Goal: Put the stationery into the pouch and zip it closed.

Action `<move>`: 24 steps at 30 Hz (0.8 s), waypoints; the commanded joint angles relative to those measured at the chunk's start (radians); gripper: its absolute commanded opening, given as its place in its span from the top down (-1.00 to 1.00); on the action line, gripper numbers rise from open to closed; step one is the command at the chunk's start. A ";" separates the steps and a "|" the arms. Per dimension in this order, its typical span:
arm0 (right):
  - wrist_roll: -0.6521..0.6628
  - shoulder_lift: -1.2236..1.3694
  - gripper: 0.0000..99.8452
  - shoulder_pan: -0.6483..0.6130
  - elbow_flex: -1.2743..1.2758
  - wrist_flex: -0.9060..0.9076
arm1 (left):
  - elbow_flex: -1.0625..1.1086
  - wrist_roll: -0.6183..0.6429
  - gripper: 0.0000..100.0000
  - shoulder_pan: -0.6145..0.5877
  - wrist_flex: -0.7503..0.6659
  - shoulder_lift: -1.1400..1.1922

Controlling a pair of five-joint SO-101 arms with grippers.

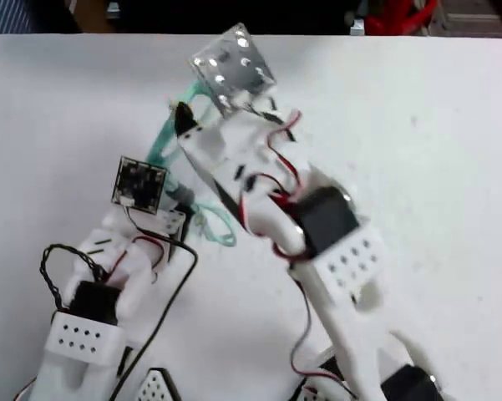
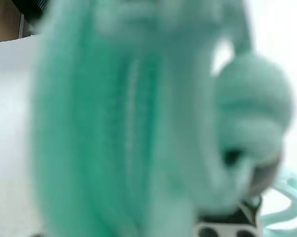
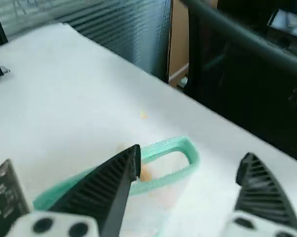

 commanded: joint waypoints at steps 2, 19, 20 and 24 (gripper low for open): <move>0.002 -0.117 0.51 0.053 -0.035 0.058 | -0.011 0.003 0.67 0.001 -0.025 -0.016; 0.344 -0.051 0.54 -0.015 -0.008 0.206 | -0.054 0.011 0.68 -0.045 0.020 -0.016; 0.354 -0.051 0.54 -0.016 0.008 0.191 | -0.054 0.011 0.68 -0.045 0.020 -0.016; 0.361 -0.062 0.54 -0.036 0.080 0.107 | -0.054 0.009 0.68 -0.038 0.026 -0.016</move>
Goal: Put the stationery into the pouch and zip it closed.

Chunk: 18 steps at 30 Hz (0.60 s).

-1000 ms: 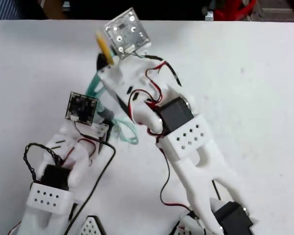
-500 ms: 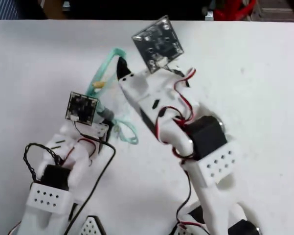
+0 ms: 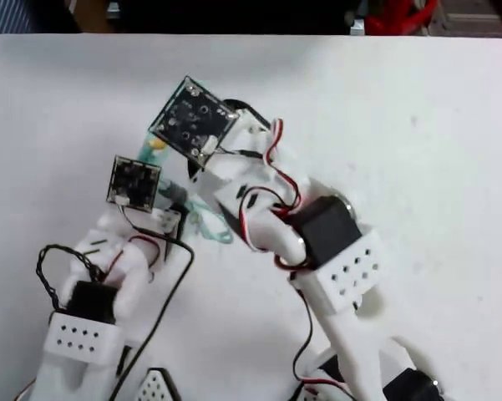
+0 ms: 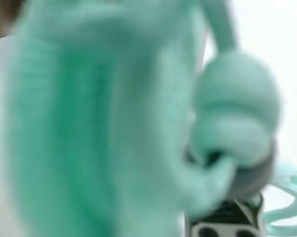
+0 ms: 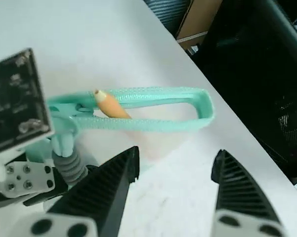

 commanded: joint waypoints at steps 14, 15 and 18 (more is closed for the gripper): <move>0.029 -0.552 0.66 0.206 0.345 -0.062 | -0.141 -0.012 0.96 0.093 0.080 -0.016; 0.029 -0.590 0.66 0.220 0.367 -0.059 | -0.149 -0.012 0.96 0.108 0.083 -0.016; 0.029 -0.714 0.66 0.272 0.430 -0.058 | -0.195 -0.017 0.96 0.189 0.150 -0.016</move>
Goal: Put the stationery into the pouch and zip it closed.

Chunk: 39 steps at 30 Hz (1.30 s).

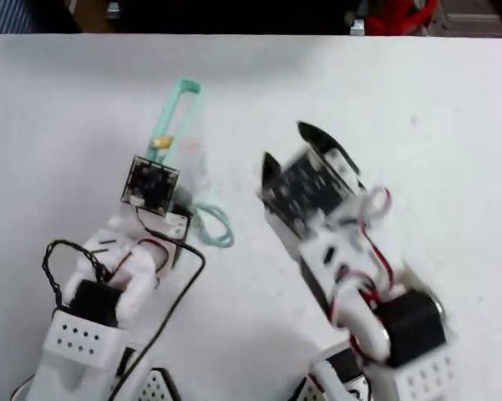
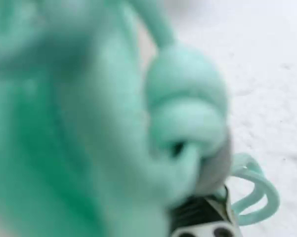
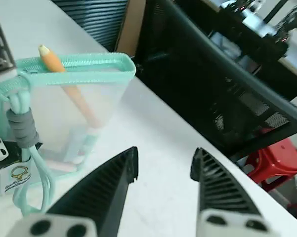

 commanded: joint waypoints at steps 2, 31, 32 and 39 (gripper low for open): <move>0.008 -0.234 0.66 0.074 0.107 -0.002 | -0.152 -0.015 0.96 0.159 0.098 -0.018; -0.203 0.397 0.85 -0.220 -0.694 0.265 | 0.095 -0.089 0.95 0.059 0.026 -0.295; -0.203 0.447 0.86 -0.251 -0.786 0.318 | 0.095 -0.089 0.95 0.059 0.026 -0.295; -0.195 0.742 0.86 -0.352 -1.194 0.590 | 0.095 -0.089 0.95 0.059 0.021 -0.295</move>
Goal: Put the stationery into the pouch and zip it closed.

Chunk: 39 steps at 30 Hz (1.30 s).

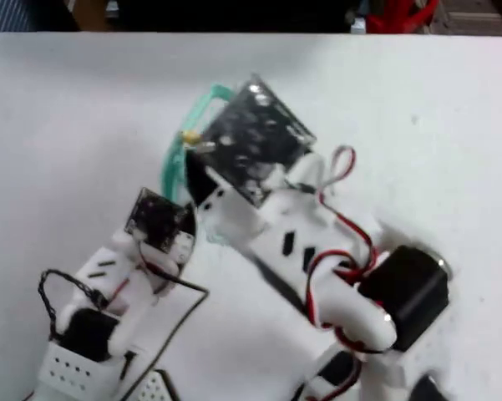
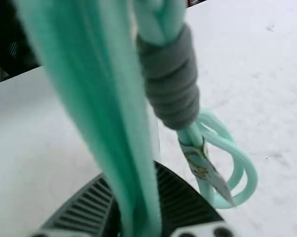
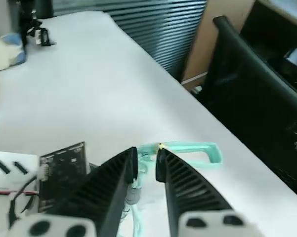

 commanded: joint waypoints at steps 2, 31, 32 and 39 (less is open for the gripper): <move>0.000 0.185 0.85 -0.035 -0.239 0.119 | -0.006 -0.005 0.95 -0.010 -0.021 -0.021; 0.100 0.257 0.94 0.176 0.080 -0.226 | -0.006 -0.005 0.95 -0.010 -0.017 -0.022; 0.098 0.271 0.95 0.194 0.078 -0.243 | -0.006 -0.005 0.95 -0.010 -0.017 -0.022; 0.029 0.343 0.96 0.297 0.074 -0.252 | -0.006 -0.008 0.95 -0.010 -0.017 -0.024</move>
